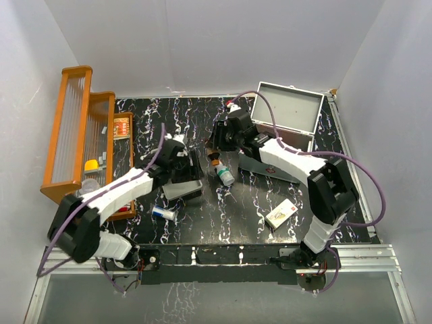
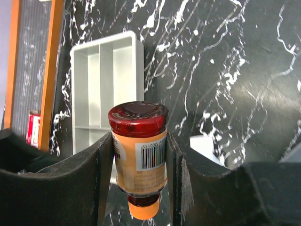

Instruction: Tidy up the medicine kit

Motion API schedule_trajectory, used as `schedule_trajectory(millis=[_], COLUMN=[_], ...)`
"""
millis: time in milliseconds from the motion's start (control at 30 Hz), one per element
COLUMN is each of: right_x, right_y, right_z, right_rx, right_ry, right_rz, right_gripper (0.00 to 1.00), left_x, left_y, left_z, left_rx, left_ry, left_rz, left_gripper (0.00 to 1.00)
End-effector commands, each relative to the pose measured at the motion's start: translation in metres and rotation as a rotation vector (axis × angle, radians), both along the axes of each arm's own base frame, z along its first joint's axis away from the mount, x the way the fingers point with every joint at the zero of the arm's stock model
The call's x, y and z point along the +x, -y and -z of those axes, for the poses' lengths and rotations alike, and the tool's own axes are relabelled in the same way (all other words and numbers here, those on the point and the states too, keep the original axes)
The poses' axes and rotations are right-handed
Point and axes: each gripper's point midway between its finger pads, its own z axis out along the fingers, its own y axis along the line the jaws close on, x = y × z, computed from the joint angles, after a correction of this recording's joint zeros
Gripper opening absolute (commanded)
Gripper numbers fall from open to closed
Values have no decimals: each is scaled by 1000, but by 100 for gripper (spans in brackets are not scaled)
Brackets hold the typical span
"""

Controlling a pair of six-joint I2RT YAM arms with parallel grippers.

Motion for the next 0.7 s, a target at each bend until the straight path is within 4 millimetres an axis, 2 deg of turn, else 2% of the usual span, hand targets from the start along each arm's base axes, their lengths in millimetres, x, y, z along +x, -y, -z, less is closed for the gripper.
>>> schedule_trajectory(millis=[0,100,267,467,667], right_x=[26,28,26,28,39], right_y=[-39,-61,-98,-128,-142], right_z=[-25,-24,-11,-1,25], right_rx=[136,159,143,134,47], right_ry=[108,109,114,125,161], right_rz=[-17,-38,-65,-74,-49], right_gripper=[26,27,27,27,31], left_x=[11,8,4,0,-4], left_y=[-39,-76,-113,-129,-135], left_z=[-50,-65,-92,-114,-114], left_rx=[22,90,132,118,124], left_ry=[132,187,291,369,377], left_rz=[-252,-401,-534,-588,-604], left_gripper=[66,67,70,72,74])
